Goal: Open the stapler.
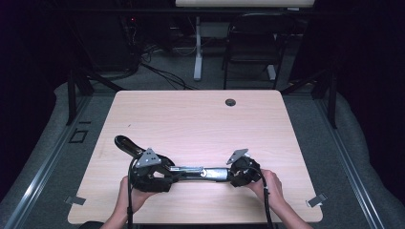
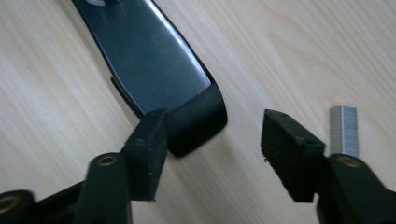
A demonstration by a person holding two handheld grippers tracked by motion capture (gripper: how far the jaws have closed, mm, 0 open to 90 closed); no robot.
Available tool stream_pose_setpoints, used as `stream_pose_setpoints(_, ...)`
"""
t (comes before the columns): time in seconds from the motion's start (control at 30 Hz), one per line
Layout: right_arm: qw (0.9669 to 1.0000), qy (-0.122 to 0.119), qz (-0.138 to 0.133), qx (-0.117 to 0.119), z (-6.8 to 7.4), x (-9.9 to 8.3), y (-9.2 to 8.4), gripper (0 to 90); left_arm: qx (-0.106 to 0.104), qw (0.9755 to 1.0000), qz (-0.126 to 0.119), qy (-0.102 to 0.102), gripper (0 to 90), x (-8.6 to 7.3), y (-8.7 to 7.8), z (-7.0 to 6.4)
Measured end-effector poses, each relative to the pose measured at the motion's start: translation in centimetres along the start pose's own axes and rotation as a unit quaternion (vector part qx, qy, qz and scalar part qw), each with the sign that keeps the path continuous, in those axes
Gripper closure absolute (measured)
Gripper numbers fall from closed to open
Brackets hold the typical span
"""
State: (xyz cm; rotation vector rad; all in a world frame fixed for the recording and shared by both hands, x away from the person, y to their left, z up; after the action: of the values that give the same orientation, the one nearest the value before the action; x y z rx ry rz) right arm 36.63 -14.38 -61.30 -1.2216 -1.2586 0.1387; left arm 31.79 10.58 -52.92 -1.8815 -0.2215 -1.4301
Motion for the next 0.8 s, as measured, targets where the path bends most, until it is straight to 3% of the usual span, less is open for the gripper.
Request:
stream_pose_setpoints(0.03, 0.9999, 0.012, 0.007, 0.001, -0.2, 0.0, -0.1, 33.9, -0.008, 1.0, 0.002, -0.004, 25.9, -0.2, 0.0, 0.0)
stream_pose_setpoints(0.07, 0.9992, 0.031, 0.014, 0.021, -0.2, -0.1, -0.4, 31.5, -0.015, 0.9998, 0.003, -0.008, 24.9, -0.3, -0.1, -0.1)
stream_pose_setpoints(0.13, 0.998, 0.055, 0.004, 0.031, -0.7, -0.1, -0.7, 26.7, -0.019, 0.9997, 0.014, -0.005, 23.5, -0.6, -0.2, -0.2)
stream_pose_setpoints(0.17, 0.9978, 0.059, 0.009, 0.029, -1.5, -0.5, -1.2, 21.7, -0.026, 0.9993, 0.025, -0.005, 20.3, -0.9, -0.2, -0.3)
stream_pose_setpoints(0.27, 0.9974, 0.067, 0.022, 0.017, -2.8, -1.4, -1.4, 17.5, -0.025, 0.999, 0.036, 0.001, 16.7, -1.3, -0.2, -0.2)
stream_pose_setpoints(0.33, 0.9971, 0.071, 0.024, 0.013, -3.3, -1.8, -1.5, 17.6, -0.05, 0.9972, 0.056, 0.005, 15.2, -1.8, -0.2, -0.4)
stream_pose_setpoints(0.4, 0.996, 0.087, 0.016, 0.008, -4.3, -2.3, -1.7, 16.5, -0.043, 0.9962, 0.074, 0.016, 14.9, -2.4, -0.3, -0.1)
stream_pose_setpoints(0.5, 0.9935, 0.112, 0.009, 0.021, -5.4, -2.7, -2.3, 13.8, -0.045, 0.9942, 0.097, 0.009, 9.0, -3.4, -0.8, 0.5)
stream_pose_setpoints(0.6, 0.9923, 0.121, 0.002, 0.026, -5.9, -2.8, -2.6, 8.9, -0.045, 0.993, 0.109, 0.009, 2.5, -4.0, -1.2, 1.0)
stream_pose_setpoints(0.7, 0.9919, 0.124, 0.011, 0.027, -6.1, -2.8, -2.8, 1.9, -0.033, 0.9932, 0.11, 0.016, 0.4, -4.1, -1.5, 1.6)
stream_pose_setpoints(0.77, 0.9886, 0.146, -0.001, 0.037, -6.3, -2.5, -3.1, 0.0, -0.025, 0.994, 0.106, 0.007, 0.3, -4.2, -1.9, 2.2)
stream_pose_setpoints(0.8, 0.9886, 0.146, -0.001, 0.037, -6.3, -2.5, -3.1, 0.0, -0.021, 0.9941, 0.106, 0.003, 0.3, -4.3, -2.1, 2.6)
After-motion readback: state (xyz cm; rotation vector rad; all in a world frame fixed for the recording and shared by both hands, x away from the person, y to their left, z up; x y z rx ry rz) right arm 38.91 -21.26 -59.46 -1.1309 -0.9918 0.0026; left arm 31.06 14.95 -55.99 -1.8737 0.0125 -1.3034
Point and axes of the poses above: each handheld gripper's, and its own axes: y roughly forward along the jaws, x roughly out of its top, z roughly to its left, the point moved 8 cm from there along y, roughly forward along the jaws, and after that the axes turned 13 degrees about -z, right-handed, at the moved point
